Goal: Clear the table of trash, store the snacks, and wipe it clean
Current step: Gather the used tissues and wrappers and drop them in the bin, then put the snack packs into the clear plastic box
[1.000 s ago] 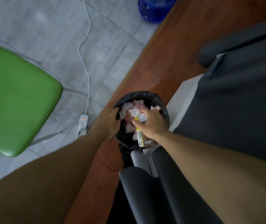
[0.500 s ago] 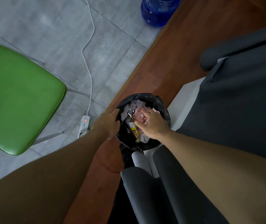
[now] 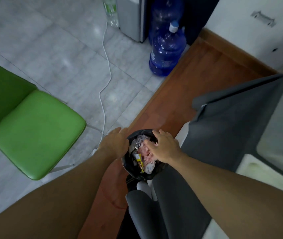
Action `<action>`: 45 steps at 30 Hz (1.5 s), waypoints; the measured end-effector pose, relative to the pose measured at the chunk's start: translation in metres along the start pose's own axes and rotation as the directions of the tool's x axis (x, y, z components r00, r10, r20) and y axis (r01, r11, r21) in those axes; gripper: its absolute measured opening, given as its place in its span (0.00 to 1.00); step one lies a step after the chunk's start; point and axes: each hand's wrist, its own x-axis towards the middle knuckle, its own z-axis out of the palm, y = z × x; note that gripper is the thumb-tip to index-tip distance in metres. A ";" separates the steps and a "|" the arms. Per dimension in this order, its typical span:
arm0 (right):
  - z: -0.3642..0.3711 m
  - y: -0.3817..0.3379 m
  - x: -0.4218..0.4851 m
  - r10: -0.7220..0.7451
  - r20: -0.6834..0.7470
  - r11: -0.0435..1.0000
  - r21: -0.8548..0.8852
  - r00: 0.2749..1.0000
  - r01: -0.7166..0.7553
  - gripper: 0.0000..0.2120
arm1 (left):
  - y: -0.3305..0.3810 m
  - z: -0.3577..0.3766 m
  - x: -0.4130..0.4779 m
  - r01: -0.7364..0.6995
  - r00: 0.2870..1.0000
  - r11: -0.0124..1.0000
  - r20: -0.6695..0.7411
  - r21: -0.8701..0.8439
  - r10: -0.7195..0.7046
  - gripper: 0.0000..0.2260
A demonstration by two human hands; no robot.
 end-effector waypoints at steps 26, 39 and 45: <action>-0.247 0.010 -0.264 -0.283 -0.491 0.959 -0.122 0.824 0.256 0.34 | 0.228 -0.198 -0.225 -0.069 0.898 0.980 -0.416 0.187 0.143 0.25; -0.269 0.092 -0.365 0.006 -0.655 0.999 0.038 0.756 0.025 0.30 | 0.332 -0.204 -0.245 -0.323 0.805 0.889 -0.400 0.324 0.438 0.26; -0.257 0.138 -0.410 0.177 -0.681 0.983 0.152 0.711 -0.100 0.32 | 0.384 -0.190 -0.254 -0.484 0.717 0.767 -0.310 0.422 0.624 0.23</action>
